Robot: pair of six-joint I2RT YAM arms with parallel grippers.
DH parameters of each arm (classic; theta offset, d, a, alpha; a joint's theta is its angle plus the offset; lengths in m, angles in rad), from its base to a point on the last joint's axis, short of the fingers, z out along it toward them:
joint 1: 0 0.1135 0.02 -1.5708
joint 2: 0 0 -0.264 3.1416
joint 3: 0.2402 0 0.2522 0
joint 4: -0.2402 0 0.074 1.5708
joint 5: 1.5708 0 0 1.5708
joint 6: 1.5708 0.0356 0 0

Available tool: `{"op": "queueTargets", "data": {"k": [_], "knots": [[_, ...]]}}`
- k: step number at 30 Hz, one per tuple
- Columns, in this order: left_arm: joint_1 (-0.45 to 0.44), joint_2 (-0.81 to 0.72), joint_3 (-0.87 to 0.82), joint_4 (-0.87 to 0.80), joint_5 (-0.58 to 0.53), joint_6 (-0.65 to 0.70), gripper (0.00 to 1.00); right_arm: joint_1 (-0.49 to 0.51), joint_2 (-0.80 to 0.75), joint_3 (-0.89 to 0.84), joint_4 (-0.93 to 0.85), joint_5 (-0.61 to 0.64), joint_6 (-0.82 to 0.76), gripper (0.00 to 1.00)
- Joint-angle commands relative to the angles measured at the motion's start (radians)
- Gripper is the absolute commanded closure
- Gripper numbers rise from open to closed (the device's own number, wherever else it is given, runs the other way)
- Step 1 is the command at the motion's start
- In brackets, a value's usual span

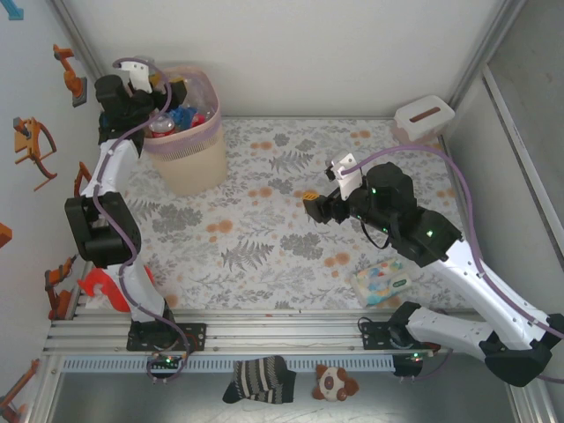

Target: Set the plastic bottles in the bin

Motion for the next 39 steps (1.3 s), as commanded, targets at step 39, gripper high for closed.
{"op": "queueTargets", "data": {"k": [39], "knots": [[-0.213,-0.839,-0.672,-0.566,-0.515,0.026,0.19,-0.257,0.005,-0.219,0.169,0.303,-0.014,0.09]]}}
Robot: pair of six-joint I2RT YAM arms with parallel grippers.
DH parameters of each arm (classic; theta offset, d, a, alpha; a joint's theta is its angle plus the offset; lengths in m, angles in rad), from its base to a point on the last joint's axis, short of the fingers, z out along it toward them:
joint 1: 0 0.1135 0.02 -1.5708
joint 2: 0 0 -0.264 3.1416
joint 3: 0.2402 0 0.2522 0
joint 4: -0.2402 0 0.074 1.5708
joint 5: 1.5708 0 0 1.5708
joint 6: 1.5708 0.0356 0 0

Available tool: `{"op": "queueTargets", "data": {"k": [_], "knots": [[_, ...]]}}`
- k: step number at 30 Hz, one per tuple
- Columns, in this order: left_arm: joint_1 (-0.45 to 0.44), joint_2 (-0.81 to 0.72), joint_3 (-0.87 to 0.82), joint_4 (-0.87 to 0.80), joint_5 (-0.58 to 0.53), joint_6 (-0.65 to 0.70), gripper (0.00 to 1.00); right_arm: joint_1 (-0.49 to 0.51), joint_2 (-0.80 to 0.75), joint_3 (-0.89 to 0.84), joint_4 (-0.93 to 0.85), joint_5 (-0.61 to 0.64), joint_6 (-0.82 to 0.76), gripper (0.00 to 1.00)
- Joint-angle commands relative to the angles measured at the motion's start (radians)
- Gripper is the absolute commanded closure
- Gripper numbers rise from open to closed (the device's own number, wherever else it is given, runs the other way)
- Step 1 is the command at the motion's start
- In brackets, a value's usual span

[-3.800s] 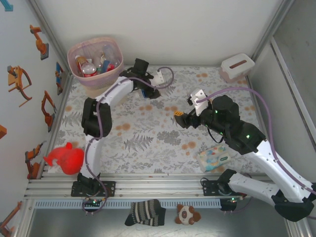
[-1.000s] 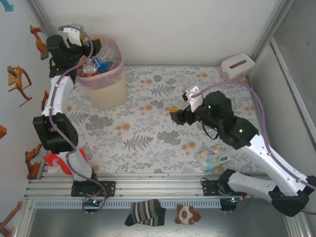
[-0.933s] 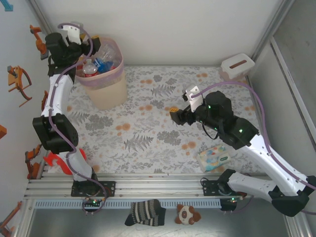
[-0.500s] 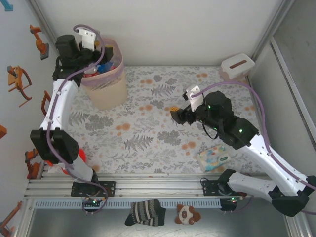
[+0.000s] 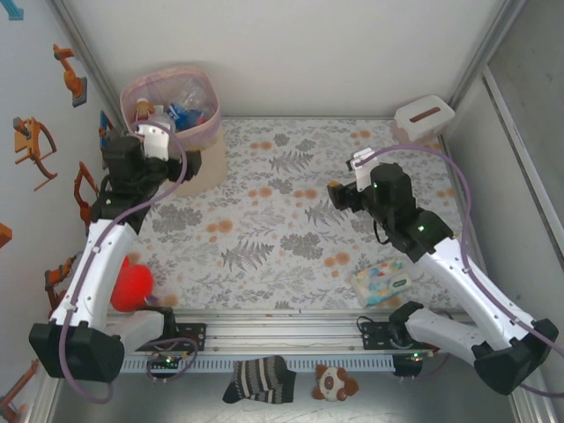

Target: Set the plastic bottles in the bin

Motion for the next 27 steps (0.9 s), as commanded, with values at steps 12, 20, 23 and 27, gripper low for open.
{"op": "queueTargets", "data": {"k": [12,20,23,27], "knots": [[-0.001,-0.136,-0.407,0.066,-0.354,-0.161,0.04,-0.33,0.119,-0.309,0.413,0.178,0.054,0.01],[0.054,0.016,-0.512,0.296,-0.486,-0.141,0.04,-0.479,0.341,-0.402,0.722,0.149,0.109,0.02],[0.088,0.06,-0.577,0.464,-0.462,-0.112,0.04,-0.49,0.411,-0.399,0.796,0.156,0.063,0.03],[0.139,0.131,-0.674,0.777,-0.372,-0.109,0.04,-0.527,0.447,-0.421,0.843,0.092,0.071,0.03]]}}
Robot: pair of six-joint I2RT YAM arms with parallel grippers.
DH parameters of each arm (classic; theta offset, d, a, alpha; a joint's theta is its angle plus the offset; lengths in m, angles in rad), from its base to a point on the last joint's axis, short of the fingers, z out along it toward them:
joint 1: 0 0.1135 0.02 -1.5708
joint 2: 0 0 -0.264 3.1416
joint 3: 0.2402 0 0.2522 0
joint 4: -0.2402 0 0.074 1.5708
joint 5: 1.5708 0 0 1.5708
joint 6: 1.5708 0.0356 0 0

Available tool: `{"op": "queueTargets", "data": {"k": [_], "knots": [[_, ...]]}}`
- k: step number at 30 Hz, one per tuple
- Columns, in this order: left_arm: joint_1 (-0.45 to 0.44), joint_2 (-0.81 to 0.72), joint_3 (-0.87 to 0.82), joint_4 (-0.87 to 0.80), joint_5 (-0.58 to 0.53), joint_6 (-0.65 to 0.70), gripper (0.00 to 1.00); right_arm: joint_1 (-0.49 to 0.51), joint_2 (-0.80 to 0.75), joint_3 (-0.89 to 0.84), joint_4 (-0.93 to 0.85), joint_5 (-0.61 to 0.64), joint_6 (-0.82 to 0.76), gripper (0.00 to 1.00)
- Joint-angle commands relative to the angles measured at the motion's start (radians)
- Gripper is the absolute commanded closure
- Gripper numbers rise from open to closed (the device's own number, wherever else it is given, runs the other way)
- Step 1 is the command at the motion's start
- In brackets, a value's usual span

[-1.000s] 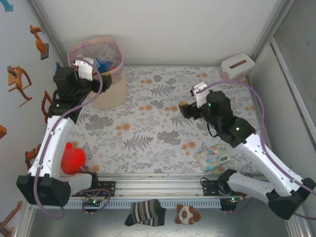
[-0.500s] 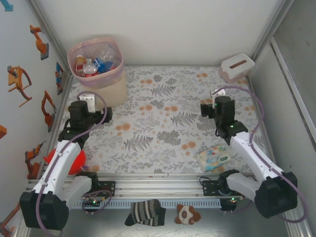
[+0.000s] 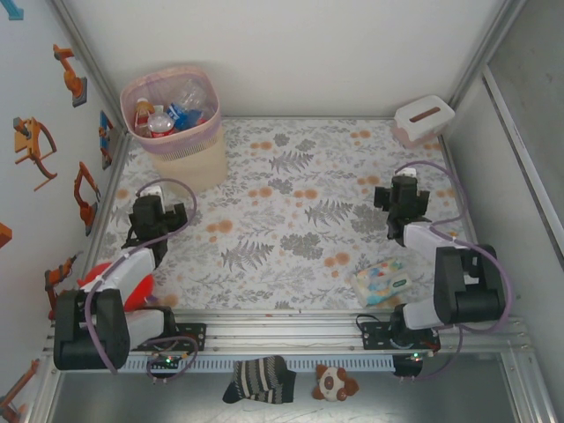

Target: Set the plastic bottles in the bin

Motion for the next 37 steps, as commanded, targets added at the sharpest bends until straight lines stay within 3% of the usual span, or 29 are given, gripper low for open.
{"op": "queueTargets", "data": {"k": [1,4,9,11,13,15,17,37], "knots": [[0.035,0.069,-0.068,0.378,0.096,0.025,0.04,-0.035,0.013,-0.061,0.197,-0.055,0.003,0.03],[0.048,0.186,-0.102,0.581,0.167,0.011,0.04,-0.047,0.031,-0.174,0.395,-0.111,-0.008,0.03],[0.051,0.379,-0.13,0.845,0.232,0.021,0.04,-0.063,0.056,-0.207,0.468,-0.185,-0.016,0.03],[0.051,0.333,-0.089,0.693,0.256,0.032,0.04,-0.076,0.102,-0.237,0.568,-0.208,-0.007,0.03],[0.049,0.365,-0.06,0.684,0.306,0.055,0.04,-0.076,0.098,-0.232,0.543,-0.212,-0.006,0.02],[0.042,0.349,-0.007,0.553,0.31,0.068,0.04,-0.082,0.101,-0.225,0.538,-0.228,-0.005,0.02],[0.043,0.367,-0.021,0.613,0.298,0.064,0.04,-0.086,0.104,-0.222,0.536,-0.233,-0.002,0.02],[0.033,0.356,-0.016,0.579,0.272,0.068,0.04,-0.1,0.106,-0.217,0.525,-0.249,0.007,0.01]]}}
